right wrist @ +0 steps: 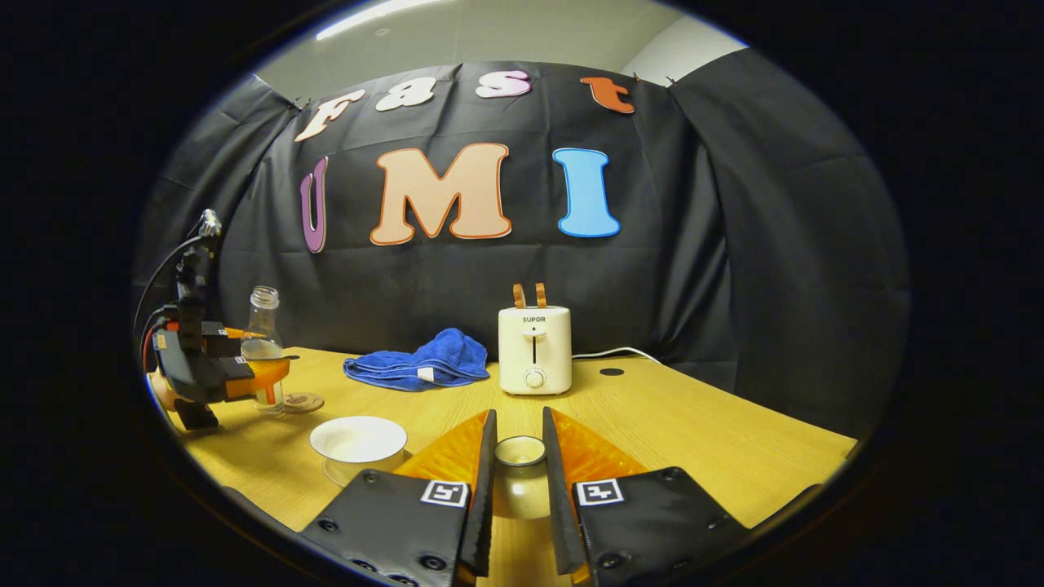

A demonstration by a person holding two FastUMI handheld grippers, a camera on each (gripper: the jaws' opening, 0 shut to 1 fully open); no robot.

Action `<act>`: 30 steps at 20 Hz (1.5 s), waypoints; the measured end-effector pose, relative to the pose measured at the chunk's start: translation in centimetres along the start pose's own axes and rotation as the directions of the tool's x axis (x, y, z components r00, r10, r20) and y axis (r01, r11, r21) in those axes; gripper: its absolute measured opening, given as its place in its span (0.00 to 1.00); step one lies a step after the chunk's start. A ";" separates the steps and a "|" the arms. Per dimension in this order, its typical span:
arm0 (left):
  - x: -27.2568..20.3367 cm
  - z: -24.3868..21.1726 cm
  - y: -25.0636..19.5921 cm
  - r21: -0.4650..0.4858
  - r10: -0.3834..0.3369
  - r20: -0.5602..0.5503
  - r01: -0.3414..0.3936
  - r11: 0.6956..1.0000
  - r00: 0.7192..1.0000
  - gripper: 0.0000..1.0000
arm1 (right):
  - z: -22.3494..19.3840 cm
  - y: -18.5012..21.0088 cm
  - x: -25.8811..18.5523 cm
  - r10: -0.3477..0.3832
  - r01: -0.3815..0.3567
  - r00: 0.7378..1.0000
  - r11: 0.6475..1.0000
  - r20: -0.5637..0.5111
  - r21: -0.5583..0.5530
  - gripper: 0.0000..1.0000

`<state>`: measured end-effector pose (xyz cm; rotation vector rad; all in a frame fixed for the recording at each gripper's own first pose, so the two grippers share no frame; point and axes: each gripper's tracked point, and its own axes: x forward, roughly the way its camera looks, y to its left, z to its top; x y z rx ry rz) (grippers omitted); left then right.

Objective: Open the teacup lid with one hand, grasp the water bottle and pour water into the teacup with the other hand; after pouring, place the water bottle on the coaster and then close the teacup lid.

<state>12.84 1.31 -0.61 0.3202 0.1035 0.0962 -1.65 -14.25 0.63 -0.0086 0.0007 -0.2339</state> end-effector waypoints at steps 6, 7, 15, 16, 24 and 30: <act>0.6 -0.5 1.8 -0.186 0.007 0.009 -0.005 0.983 1.000 0.66 | 0.0 0.0 0.0 0.001 -0.001 1.000 1.000 0.000 0.000 0.34; 0.9 -0.5 2.4 -0.193 0.019 0.008 -0.017 0.981 1.000 0.66 | 0.0 0.0 0.0 0.000 0.000 1.000 1.000 0.000 0.000 0.34; 2.6 -0.2 2.2 -0.237 0.016 0.040 -0.006 0.971 0.999 0.66 | 0.0 0.0 0.0 0.000 0.000 1.000 1.000 0.001 -0.001 0.34; 2.9 -0.4 2.0 -0.241 0.015 0.034 -0.006 0.970 0.999 0.66 | 0.0 0.0 0.0 0.000 0.000 1.000 1.000 0.000 0.000 0.34; 4.5 -0.3 2.6 -0.262 0.021 0.040 -0.010 0.965 0.999 0.67 | 0.0 -0.1 0.1 0.000 0.000 1.000 1.000 0.001 0.000 0.34; 4.6 -1.1 2.2 -0.238 0.006 0.002 -0.005 0.971 1.000 0.73 | 0.0 -0.1 0.1 -0.002 0.002 1.000 1.000 0.002 0.000 0.34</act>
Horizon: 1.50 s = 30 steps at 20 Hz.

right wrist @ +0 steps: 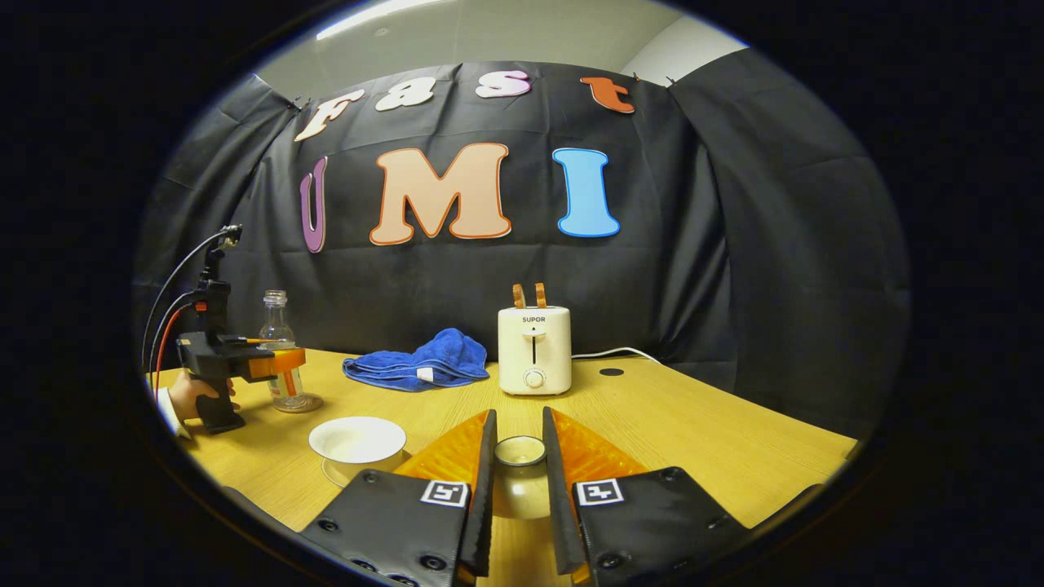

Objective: Open the teacup lid with one hand, grasp the water bottle and pour water into the teacup with the other hand; after pouring, place the water bottle on the coaster and then close the teacup lid.

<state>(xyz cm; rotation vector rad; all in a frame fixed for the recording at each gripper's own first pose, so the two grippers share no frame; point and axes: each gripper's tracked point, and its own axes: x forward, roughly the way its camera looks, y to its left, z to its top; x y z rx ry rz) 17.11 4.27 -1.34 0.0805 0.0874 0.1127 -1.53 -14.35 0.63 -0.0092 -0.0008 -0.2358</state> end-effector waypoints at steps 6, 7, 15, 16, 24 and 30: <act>-2.0 2.2 0.7 -0.051 0.038 0.090 -0.034 0.998 0.995 0.97 | 0.0 0.5 0.0 0.024 -0.024 1.000 1.000 -0.001 0.000 0.34; -2.5 2.4 0.7 -0.044 0.047 0.092 -0.043 0.998 0.995 0.96 | 0.0 0.5 0.0 0.028 -0.028 1.000 1.000 -0.001 0.000 0.34; -8.3 2.5 1.2 0.066 0.085 0.126 -0.094 0.993 0.988 0.96 | -0.1 2.5 0.4 0.102 -0.102 0.995 0.995 -0.003 0.003 0.34; -9.1 2.5 1.4 0.082 0.093 0.138 -0.105 0.991 0.986 0.99 | -0.1 2.9 0.4 0.113 -0.113 0.994 0.994 -0.003 0.003 0.34; -12.4 1.1 -1.4 0.060 0.023 0.090 -0.029 0.998 0.996 0.96 | -0.3 9.9 0.5 0.337 -0.337 0.941 0.942 -0.011 0.012 0.34; -13.3 0.7 -0.6 -0.014 0.045 0.078 -0.044 0.999 0.996 0.96 | -0.6 14.3 1.7 0.437 -0.437 0.899 0.899 -0.017 0.018 0.34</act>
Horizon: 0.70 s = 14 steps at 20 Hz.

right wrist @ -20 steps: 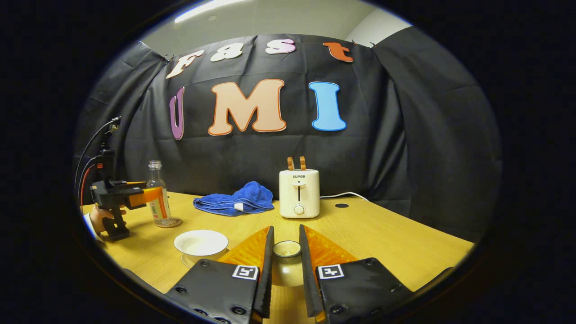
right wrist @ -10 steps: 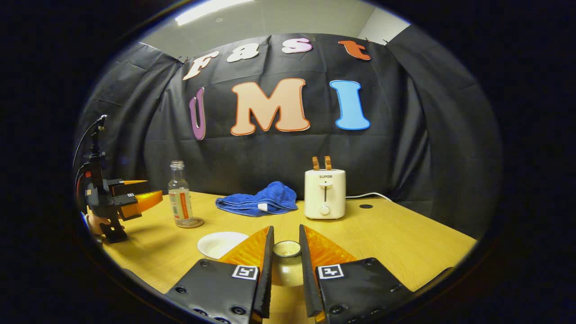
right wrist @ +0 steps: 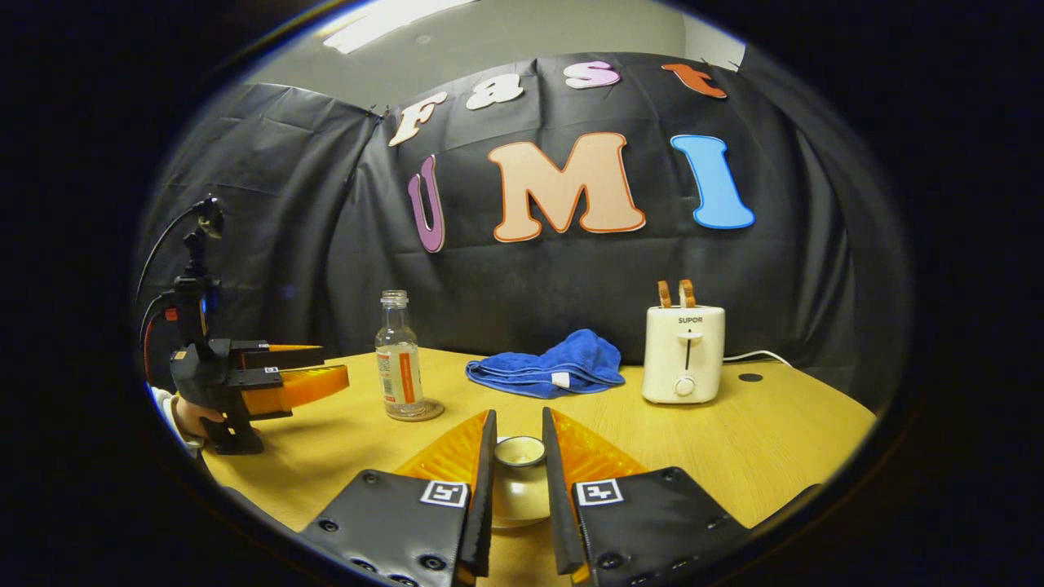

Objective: Open the teacup lid with one hand, grasp the water bottle and pour water into the teacup with the other hand; after pouring, place the water bottle on the coaster and then close the teacup lid.

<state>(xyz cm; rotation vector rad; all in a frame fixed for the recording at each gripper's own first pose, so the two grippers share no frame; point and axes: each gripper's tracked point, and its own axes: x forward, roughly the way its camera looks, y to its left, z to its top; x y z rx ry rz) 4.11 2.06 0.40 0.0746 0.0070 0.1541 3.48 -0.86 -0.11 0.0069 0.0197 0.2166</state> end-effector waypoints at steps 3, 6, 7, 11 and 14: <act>-0.1 -0.1 1.5 -0.056 0.045 0.000 -0.045 0.997 0.999 0.96 | -0.2 1.1 1.3 0.025 -0.025 1.000 1.000 -0.008 0.001 0.34; -0.3 -0.1 1.9 -0.066 0.064 0.001 -0.064 0.996 0.998 0.96 | -0.4 1.1 1.9 0.018 -0.018 1.000 1.000 -0.020 0.003 0.34; -0.3 -0.4 1.8 -0.063 0.064 -0.008 -0.064 0.996 0.998 0.96 | -0.5 1.0 2.0 0.014 -0.014 1.000 1.000 -0.028 0.003 0.34; -0.3 -0.3 2.1 -0.063 0.072 -0.006 -0.072 0.995 0.997 0.96 | -1.2 0.8 2.5 -0.006 0.006 0.997 1.000 -0.072 -0.002 0.34; -0.2 -0.4 2.1 -0.065 0.072 -0.005 -0.072 0.995 0.997 0.96 | -1.6 0.6 2.8 -0.017 0.017 0.994 1.000 -0.106 0.000 0.34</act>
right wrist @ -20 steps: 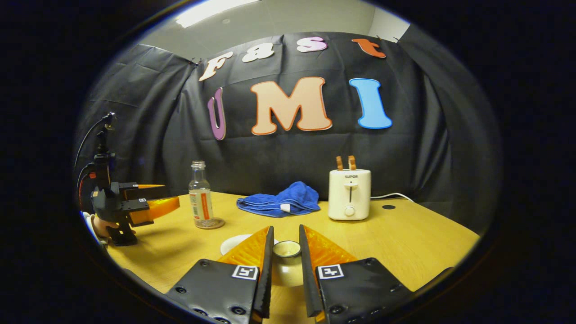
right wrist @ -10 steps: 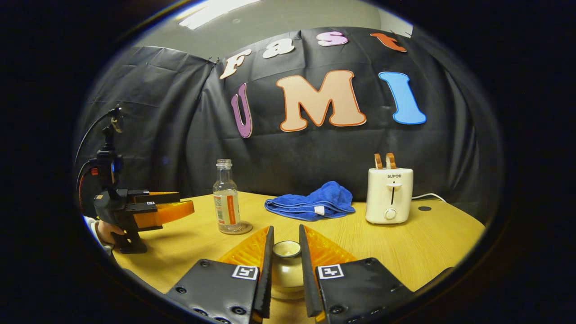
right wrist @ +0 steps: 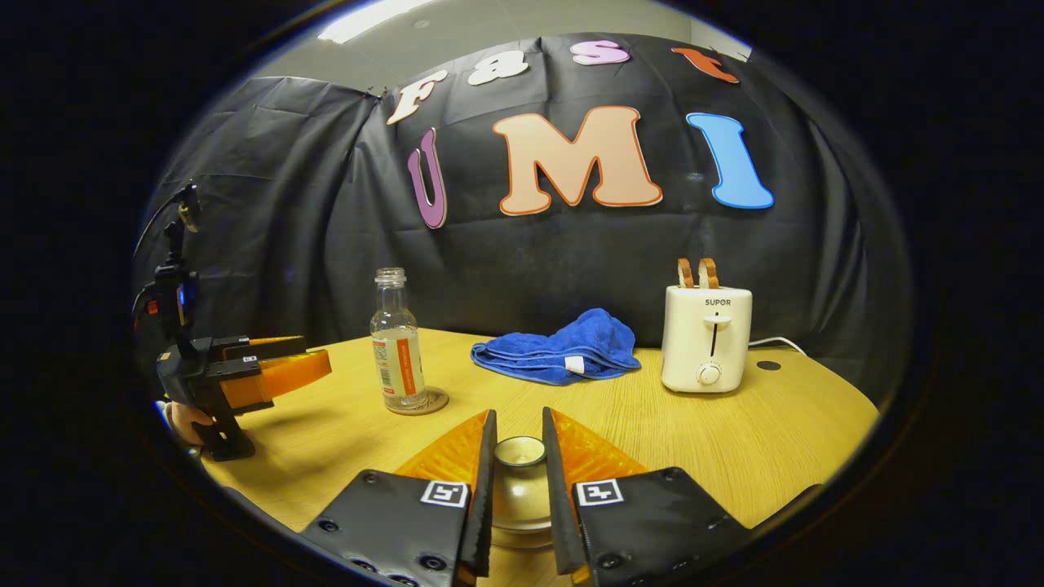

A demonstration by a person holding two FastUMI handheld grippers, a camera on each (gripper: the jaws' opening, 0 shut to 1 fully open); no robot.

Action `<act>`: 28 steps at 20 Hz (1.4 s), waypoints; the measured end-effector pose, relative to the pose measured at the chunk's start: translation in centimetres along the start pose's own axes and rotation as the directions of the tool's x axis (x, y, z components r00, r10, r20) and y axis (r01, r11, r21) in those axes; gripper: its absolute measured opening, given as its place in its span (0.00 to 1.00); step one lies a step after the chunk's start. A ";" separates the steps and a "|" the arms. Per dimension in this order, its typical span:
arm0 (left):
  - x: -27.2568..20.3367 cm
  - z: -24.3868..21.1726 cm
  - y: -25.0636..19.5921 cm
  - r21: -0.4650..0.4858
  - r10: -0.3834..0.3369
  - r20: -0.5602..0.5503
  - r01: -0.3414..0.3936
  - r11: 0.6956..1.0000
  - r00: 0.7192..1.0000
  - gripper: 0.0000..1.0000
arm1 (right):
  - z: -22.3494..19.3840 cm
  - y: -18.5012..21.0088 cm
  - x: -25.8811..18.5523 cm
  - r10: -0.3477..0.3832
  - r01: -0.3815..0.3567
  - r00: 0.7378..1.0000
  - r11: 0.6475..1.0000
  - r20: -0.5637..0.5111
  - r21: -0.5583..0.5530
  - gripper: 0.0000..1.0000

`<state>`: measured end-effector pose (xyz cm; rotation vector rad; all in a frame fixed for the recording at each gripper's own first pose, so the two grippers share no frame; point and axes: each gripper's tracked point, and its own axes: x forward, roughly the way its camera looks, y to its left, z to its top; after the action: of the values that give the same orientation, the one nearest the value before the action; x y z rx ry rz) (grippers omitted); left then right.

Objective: Open the teacup lid with one hand, grasp the water bottle and pour water into the teacup with the other hand; after pouring, place the water bottle on the coaster and then close the teacup lid.

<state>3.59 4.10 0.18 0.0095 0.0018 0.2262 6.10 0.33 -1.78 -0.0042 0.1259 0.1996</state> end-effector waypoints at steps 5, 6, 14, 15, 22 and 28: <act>0.1 0.0 0.0 0.001 -0.002 0.000 0.002 1.000 1.000 0.96 | -0.1 -0.1 0.0 -0.009 0.009 1.000 1.000 -0.004 0.004 0.36; 0.1 0.0 0.0 0.001 -0.001 0.000 0.001 1.000 1.000 0.96 | -0.1 -0.1 -0.1 -0.008 0.008 1.000 1.000 -0.006 0.007 0.39; 0.0 -0.1 0.1 0.001 0.000 0.000 0.000 1.000 1.000 0.96 | 1.3 -0.4 -1.3 -0.028 0.027 0.997 1.000 0.077 0.006 0.68; 0.0 0.0 0.1 0.001 0.002 0.000 -0.002 1.000 1.000 0.96 | 1.4 -0.5 -1.4 -0.039 0.039 0.995 0.999 0.097 0.005 0.69; 0.2 -0.1 0.9 0.002 0.043 -0.004 -0.043 0.999 0.999 0.96 | 1.6 -2.5 -2.1 -0.155 0.155 0.981 0.988 0.119 0.011 0.78; 0.2 0.0 1.3 0.003 0.069 -0.004 -0.069 0.998 0.998 0.96 | 1.6 -5.3 -4.8 -0.281 0.280 0.951 0.960 0.126 0.023 0.82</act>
<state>3.51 5.43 0.19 0.0118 0.0056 0.2957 2.65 -5.78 0.36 -0.0043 -0.0035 -0.0852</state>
